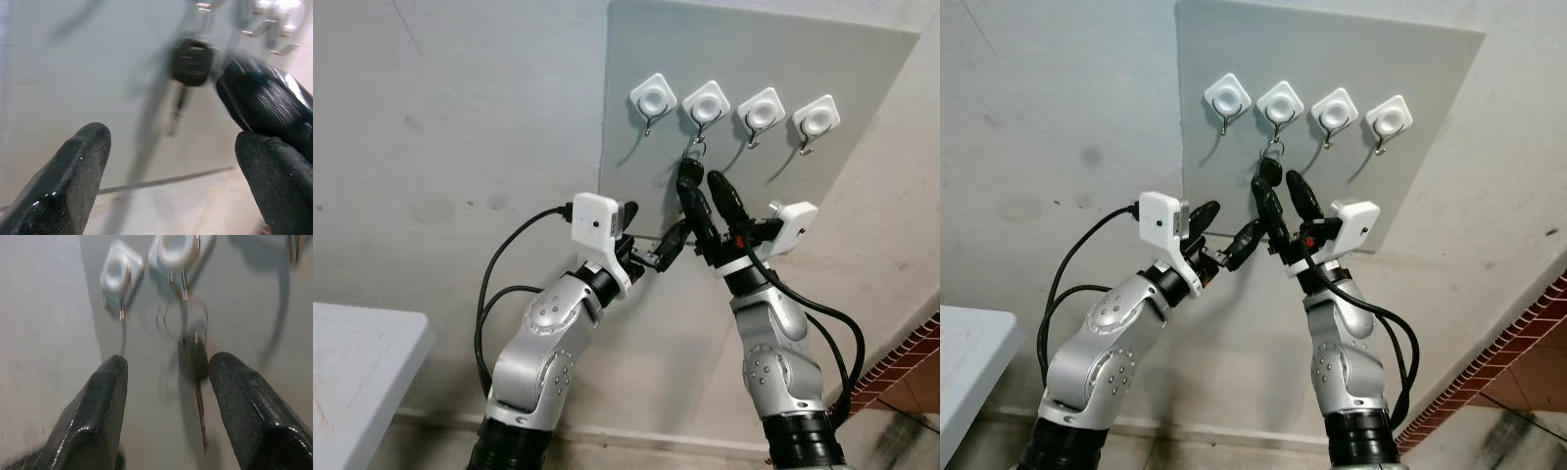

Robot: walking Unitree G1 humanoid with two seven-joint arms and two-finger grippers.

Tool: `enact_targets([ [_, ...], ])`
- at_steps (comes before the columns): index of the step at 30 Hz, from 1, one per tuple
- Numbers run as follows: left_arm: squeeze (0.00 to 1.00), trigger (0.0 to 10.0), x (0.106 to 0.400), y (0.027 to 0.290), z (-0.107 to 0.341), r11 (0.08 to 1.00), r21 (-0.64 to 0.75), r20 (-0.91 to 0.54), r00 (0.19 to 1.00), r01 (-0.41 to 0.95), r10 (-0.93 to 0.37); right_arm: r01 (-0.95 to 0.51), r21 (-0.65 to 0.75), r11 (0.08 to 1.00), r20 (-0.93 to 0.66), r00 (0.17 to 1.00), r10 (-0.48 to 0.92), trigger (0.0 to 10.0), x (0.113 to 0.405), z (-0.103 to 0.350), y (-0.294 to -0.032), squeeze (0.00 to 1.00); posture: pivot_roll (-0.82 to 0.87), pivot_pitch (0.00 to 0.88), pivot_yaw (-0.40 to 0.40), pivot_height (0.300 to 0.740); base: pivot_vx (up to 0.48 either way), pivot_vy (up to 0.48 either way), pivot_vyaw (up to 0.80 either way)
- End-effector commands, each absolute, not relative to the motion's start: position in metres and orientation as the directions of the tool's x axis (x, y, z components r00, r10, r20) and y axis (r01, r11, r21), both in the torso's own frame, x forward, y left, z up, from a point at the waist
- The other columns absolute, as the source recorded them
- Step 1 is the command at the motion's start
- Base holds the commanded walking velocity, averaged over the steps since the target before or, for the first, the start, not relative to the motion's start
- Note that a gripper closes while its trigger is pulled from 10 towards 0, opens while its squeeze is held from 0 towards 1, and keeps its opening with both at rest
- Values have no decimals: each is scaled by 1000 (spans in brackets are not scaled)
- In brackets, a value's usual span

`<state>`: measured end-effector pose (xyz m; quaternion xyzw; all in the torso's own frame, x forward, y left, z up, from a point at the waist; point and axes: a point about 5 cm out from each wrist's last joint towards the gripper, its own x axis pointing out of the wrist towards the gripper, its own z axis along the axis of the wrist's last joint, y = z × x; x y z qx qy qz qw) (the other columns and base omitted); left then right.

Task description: Hang keys on a hook

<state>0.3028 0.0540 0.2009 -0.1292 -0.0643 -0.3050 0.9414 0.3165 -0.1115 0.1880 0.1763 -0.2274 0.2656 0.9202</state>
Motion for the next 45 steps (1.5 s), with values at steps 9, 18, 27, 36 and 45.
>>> enact_targets([
  [9,0,10000,306,86,143,887,-248,65,921,389,-385,-461,238,855,300,872,387,10000,305,124,-128,0,65,0,-58,740,0,0,0],
  [18,0,10000,299,104,79,940,-190,-132,941,283,-310,-341,247,907,68,940,335,10000,295,71,-142,0,60,0,-52,740,0,0,0],
  [27,0,10000,285,117,22,960,-160,-313,911,228,-269,-233,283,931,-97,958,269,10000,276,26,-153,0,45,0,-27,740,0,0,0],
  [36,0,10000,275,121,-6,960,-160,-407,871,229,-275,-144,226,963,-258,945,202,10000,257,-8,-162,0,35,0,-7,740,0,0,0],
  [45,0,10000,252,130,-37,964,-192,-563,785,181,-260,-51,168,984,-450,885,123,10000,232,-40,-174,0,13,0,11,740,0,0,0],
])
